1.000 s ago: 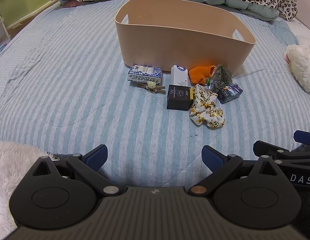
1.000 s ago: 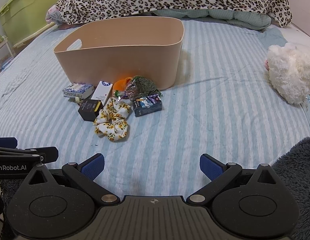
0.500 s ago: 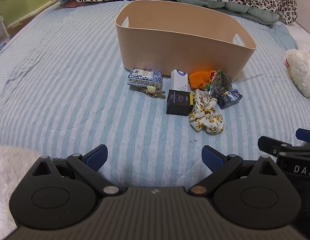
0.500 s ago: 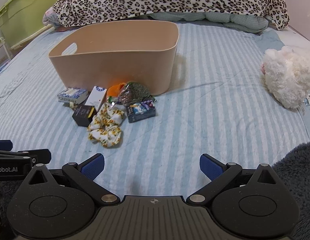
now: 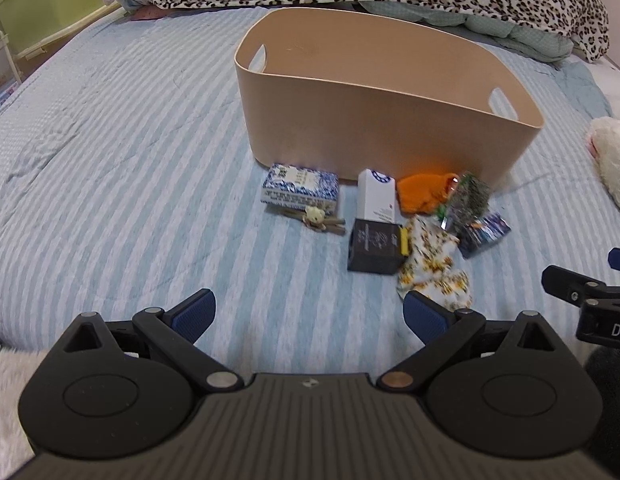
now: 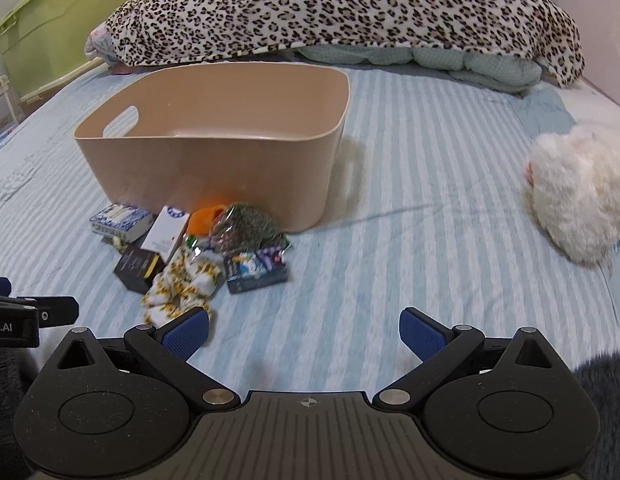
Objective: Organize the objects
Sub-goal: 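Move both tools toward the pile of items beside the beige basket, then grasp the black box with the left tool while the right tool grasps the purple cartoon box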
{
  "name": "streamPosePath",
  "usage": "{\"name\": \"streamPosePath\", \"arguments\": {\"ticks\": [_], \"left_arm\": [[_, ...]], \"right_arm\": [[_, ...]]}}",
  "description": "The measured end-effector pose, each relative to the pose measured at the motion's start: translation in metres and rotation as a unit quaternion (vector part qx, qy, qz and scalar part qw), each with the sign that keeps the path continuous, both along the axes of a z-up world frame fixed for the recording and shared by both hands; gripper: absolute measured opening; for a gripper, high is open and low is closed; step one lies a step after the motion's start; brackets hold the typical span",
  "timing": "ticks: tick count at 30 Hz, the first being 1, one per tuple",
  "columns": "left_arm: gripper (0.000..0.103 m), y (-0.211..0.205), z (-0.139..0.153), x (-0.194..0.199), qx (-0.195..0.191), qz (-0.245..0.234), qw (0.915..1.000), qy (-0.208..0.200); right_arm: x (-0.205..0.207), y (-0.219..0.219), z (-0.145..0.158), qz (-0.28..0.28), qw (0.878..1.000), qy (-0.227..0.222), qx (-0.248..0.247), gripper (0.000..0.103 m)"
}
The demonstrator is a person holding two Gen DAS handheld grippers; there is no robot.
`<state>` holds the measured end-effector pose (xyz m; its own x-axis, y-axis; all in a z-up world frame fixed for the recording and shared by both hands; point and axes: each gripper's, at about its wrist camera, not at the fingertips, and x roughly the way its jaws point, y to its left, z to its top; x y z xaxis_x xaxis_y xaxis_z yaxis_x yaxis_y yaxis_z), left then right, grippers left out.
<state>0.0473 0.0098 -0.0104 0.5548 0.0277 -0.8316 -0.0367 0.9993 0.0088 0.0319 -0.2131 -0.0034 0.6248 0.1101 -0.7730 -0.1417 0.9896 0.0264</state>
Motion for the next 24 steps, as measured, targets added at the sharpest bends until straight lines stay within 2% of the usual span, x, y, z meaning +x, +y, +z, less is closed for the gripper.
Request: {"name": "streamPosePath", "arguments": {"ticks": [6, 12, 24], "left_arm": [[0.1, 0.002, -0.012, 0.023, -0.013, 0.002, 0.9999, 0.005], [0.1, -0.004, -0.025, 0.045, -0.005, -0.001, 0.9999, 0.011], [0.1, -0.019, -0.048, 0.067, -0.004, -0.025, 0.9991, 0.035]], "right_arm": [[0.028, 0.0, -0.01, 0.015, 1.0, 0.003, -0.005, 0.102], [0.052, 0.007, -0.025, 0.033, 0.999, 0.018, -0.009, 0.099], [0.074, 0.021, -0.055, 0.057, 0.997, 0.056, -0.006, 0.097]]}}
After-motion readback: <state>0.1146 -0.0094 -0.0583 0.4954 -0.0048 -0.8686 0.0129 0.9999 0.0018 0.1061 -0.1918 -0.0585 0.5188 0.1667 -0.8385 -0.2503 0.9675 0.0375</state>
